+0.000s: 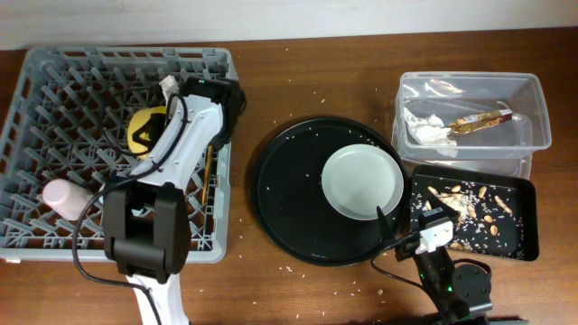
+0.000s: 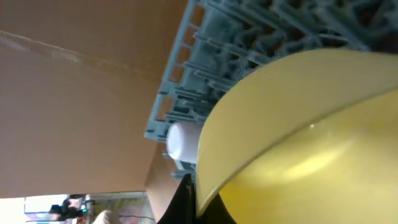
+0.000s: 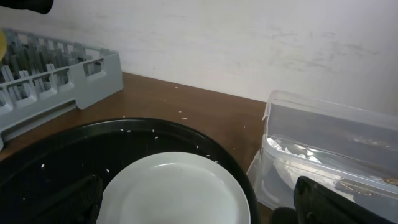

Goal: Sort waste into correct bins and load items into the dishwasher rack
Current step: 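Place the yellow bowl into the grey rack with the left gripper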

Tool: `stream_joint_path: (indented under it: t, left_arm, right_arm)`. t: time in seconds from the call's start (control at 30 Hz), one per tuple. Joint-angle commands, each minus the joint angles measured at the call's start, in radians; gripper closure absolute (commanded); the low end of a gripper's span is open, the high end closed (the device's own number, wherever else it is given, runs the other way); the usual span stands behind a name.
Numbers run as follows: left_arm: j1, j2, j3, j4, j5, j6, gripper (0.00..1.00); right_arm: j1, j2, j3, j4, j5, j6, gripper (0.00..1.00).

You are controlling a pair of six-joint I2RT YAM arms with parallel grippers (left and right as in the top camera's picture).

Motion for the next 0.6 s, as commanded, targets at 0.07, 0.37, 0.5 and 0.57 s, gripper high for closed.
stream_joint_path:
  t: [0.07, 0.37, 0.5, 0.57]
  left_arm:
    - [-0.128, -0.031, 0.002, 0.032, 0.132, -0.006, 1.0]
    - [-0.13, -0.031, 0.002, -0.015, 0.233, -0.006, 1.0]
    - [-0.132, -0.032, 0.002, -0.026, 0.351, -0.006, 0.75]
    - [-0.132, -0.034, 0.03, -0.072, 0.338, -0.006, 0.46]
  right_arm:
    - [-0.005, -0.006, -0.009, 0.002, -0.003, 0.009, 0.02]
    - [-0.005, -0.006, -0.009, 0.002, -0.003, 0.009, 0.02]
    - [-0.005, -0.006, -0.009, 0.002, -0.003, 0.009, 0.02]
    - [-0.005, -0.006, -0.009, 0.002, -0.003, 0.009, 0.02]
